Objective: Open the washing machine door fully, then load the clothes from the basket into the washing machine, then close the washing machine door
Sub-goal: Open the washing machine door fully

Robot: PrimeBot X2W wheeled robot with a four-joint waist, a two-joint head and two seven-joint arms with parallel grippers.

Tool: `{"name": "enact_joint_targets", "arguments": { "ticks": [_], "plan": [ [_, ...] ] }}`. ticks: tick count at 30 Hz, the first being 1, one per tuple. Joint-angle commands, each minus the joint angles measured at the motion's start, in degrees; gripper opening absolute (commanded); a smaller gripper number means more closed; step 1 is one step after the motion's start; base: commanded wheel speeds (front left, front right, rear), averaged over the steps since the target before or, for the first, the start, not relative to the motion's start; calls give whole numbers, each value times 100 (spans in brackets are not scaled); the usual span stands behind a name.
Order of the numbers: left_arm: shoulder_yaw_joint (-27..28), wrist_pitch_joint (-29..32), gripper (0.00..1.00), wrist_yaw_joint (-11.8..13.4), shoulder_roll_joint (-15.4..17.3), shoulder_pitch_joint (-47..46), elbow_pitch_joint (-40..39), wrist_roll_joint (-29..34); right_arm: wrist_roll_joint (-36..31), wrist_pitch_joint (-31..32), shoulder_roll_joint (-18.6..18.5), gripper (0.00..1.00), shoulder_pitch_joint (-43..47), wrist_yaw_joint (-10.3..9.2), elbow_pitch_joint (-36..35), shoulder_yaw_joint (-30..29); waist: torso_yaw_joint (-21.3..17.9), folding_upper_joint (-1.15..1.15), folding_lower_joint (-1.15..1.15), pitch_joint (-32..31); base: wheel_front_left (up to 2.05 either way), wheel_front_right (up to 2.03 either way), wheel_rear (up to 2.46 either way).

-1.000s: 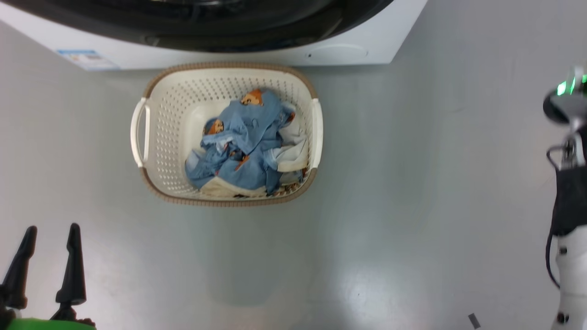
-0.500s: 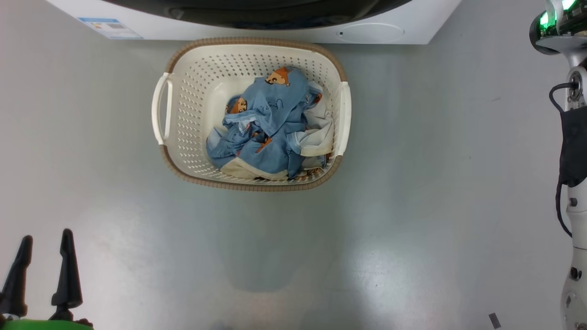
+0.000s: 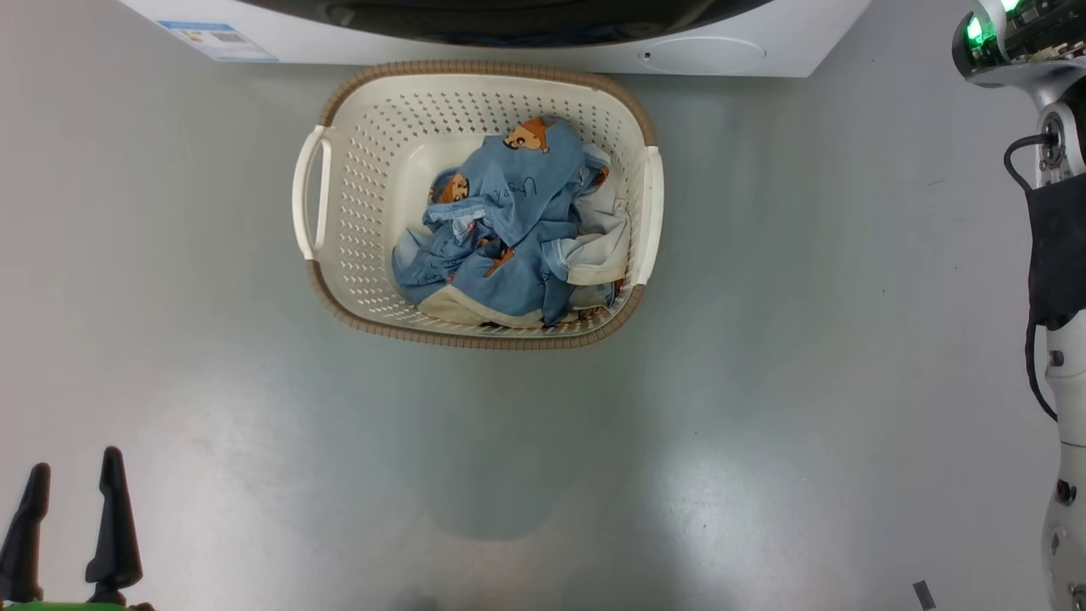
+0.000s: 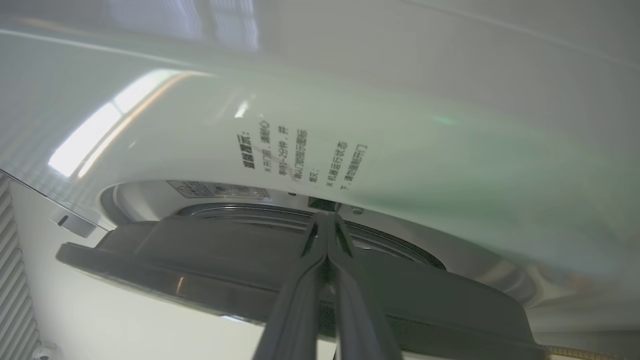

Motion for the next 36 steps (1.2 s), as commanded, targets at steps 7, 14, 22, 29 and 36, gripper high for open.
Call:
{"name": "enact_joint_targets", "arguments": {
  "ticks": [7,14,22,29,36],
  "plan": [
    [253,-36,100,-9,156,0,68,-10,21,172,-71,0,-323,-6,-93,93,84,0,0,-13,0,0,0],
    [164,-36,100,-9,92,-29,75,29,-90,292,-161,0,-564,-6,36,184,197,0,0,-4,0,0,0],
    [133,-36,100,-9,33,-47,113,37,-170,495,-171,0,-949,-6,135,349,337,0,0,30,0,0,0],
    [201,-36,100,-9,47,36,295,79,-258,740,-247,0,-1222,-6,394,489,354,0,0,3,0,0,0],
    [318,-36,100,-9,22,101,508,171,-231,1027,-202,0,-1306,-6,641,615,314,0,0,-94,0,0,0]
  ]
}}
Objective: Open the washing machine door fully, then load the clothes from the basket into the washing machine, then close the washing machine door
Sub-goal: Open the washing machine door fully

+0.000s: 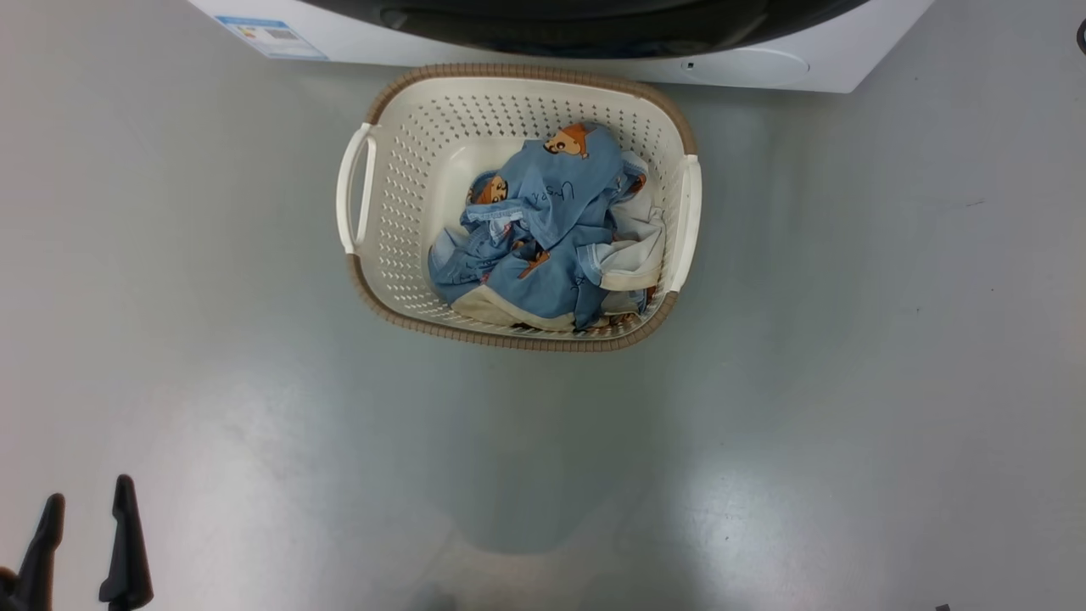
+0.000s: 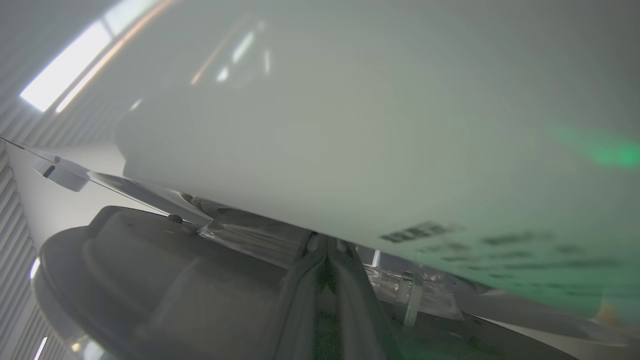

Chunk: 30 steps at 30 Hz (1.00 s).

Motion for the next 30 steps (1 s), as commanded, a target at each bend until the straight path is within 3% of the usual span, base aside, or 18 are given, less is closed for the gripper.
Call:
{"name": "enact_joint_targets", "arguments": {
  "ticks": [1,18,30],
  "plan": [
    [278,-37,100,-9,154,140,4,54,-9,152,202,0,-55,-5,-129,140,-20,0,0,-25,0,0,0],
    [591,-37,100,-9,182,80,176,204,167,509,285,0,54,-5,-113,193,-164,0,0,-200,0,0,0],
    [722,-37,100,-9,148,55,165,280,287,1069,551,0,762,-5,-237,649,-438,0,0,-552,0,0,0]
  ]
}}
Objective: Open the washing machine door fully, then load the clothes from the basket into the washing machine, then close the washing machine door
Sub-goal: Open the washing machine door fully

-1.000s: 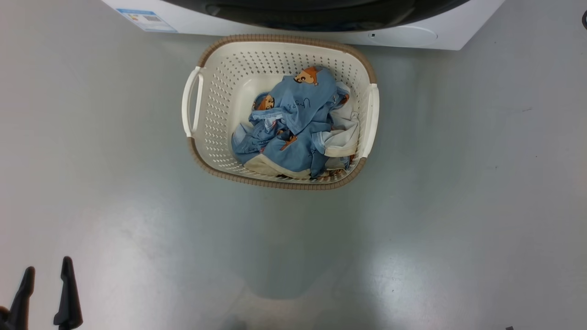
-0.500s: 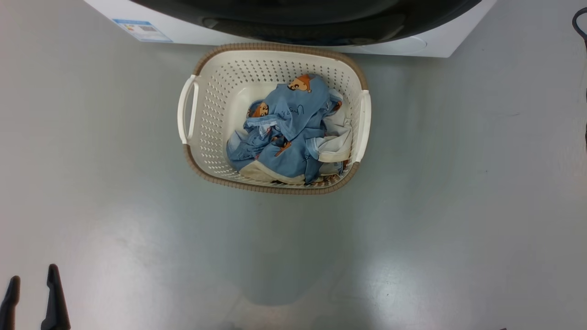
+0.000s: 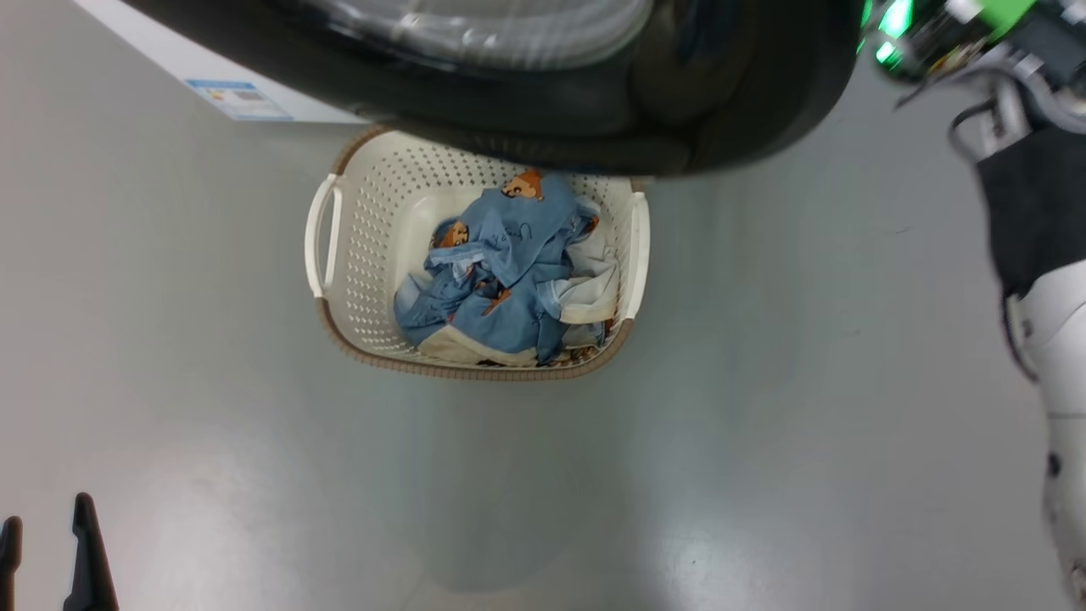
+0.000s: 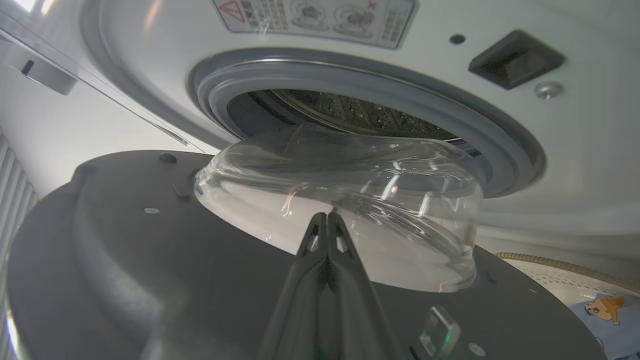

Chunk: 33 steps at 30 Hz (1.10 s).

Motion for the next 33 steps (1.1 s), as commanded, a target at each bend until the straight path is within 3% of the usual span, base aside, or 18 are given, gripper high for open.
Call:
{"name": "enact_joint_targets", "arguments": {
  "ticks": [1,17,33],
  "plan": [
    [268,-37,100,-8,134,56,-109,91,100,123,254,0,284,10,-230,179,-89,0,0,-107,0,0,0],
    [354,-37,100,-8,-63,167,-344,207,277,582,586,0,1821,10,-1166,848,-328,0,0,-908,0,0,0],
    [84,-37,100,-8,-263,247,-853,291,223,427,985,0,3033,10,-1562,1307,-256,0,0,-1598,0,0,0]
  ]
}}
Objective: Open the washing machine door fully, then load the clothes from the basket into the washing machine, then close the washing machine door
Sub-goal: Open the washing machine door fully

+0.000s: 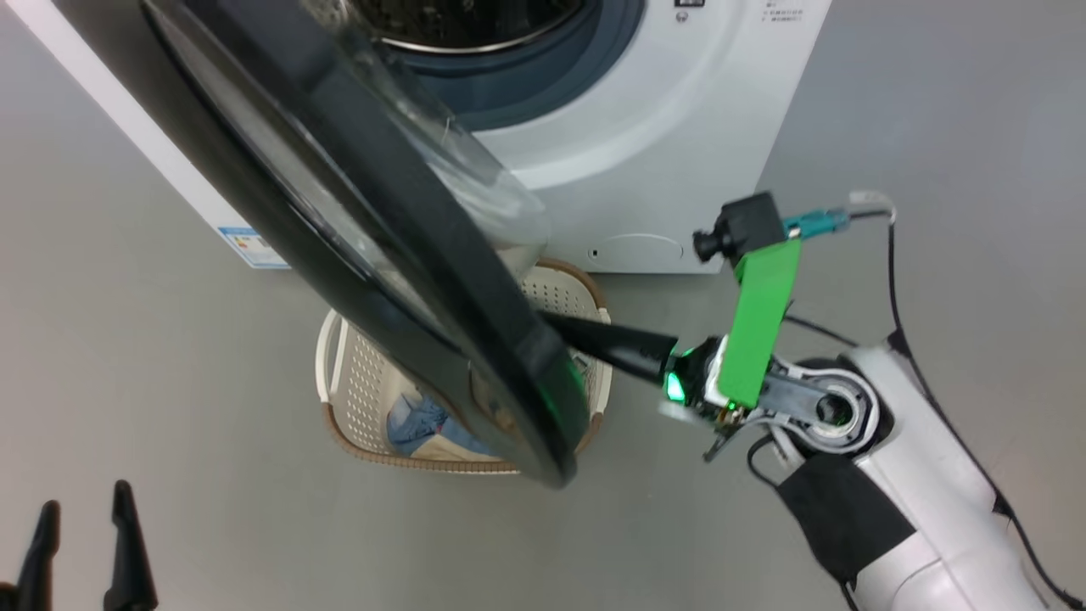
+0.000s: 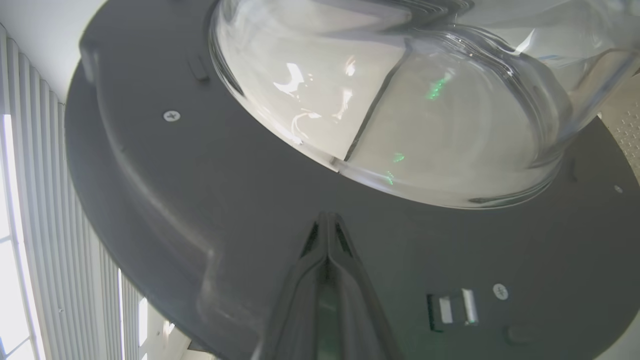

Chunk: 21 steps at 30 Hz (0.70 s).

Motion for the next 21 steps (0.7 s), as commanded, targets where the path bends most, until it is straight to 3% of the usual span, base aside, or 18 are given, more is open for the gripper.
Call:
{"name": "enact_joint_targets", "arguments": {
  "ticks": [1,21],
  "plan": [
    [140,-37,100,-9,100,29,-168,51,-32,-34,185,0,122,10,-204,128,19,0,0,-102,0,0,0],
    [-611,-37,100,-9,-89,-98,-909,-89,77,-885,403,0,394,10,-293,1356,316,0,0,-402,0,0,0]
  ]
}}
